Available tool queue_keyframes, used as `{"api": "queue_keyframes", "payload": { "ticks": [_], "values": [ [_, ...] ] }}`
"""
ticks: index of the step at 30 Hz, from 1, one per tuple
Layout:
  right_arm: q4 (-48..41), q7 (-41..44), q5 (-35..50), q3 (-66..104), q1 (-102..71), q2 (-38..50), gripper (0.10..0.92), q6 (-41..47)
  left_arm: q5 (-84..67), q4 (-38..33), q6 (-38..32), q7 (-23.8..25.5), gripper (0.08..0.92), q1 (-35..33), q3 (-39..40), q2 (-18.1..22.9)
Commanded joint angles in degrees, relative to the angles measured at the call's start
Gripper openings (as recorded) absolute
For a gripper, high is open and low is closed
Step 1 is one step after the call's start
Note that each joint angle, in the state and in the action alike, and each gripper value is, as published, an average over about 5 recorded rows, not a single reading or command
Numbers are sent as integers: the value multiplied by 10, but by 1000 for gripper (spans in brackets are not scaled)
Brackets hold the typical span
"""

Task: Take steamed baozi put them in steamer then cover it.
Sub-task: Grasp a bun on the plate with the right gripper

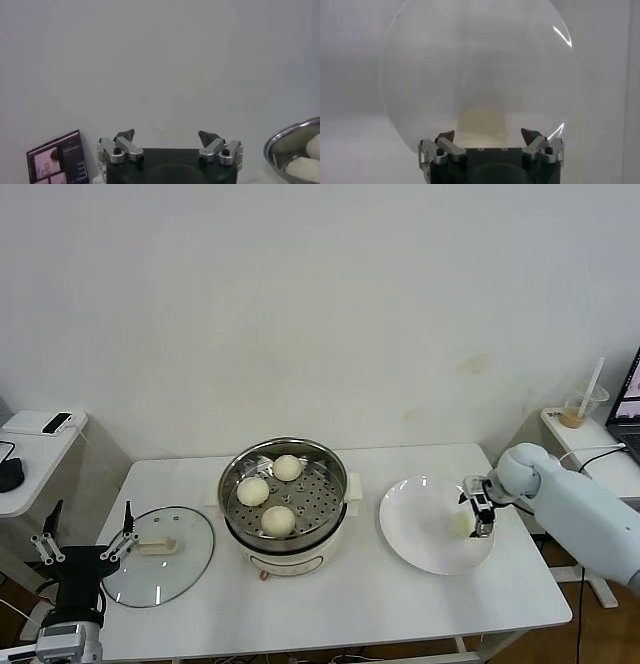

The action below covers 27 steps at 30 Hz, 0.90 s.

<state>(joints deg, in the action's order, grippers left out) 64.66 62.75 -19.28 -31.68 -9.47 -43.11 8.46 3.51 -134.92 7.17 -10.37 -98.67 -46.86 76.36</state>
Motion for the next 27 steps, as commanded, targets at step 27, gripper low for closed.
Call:
{"api": "queue_keyframes", "payload": {
  "ticks": [27],
  "values": [
    [-1,17,7,-8,17,-3,599,26,-3,6,0,0,823,1,0,-4]
  ]
}}
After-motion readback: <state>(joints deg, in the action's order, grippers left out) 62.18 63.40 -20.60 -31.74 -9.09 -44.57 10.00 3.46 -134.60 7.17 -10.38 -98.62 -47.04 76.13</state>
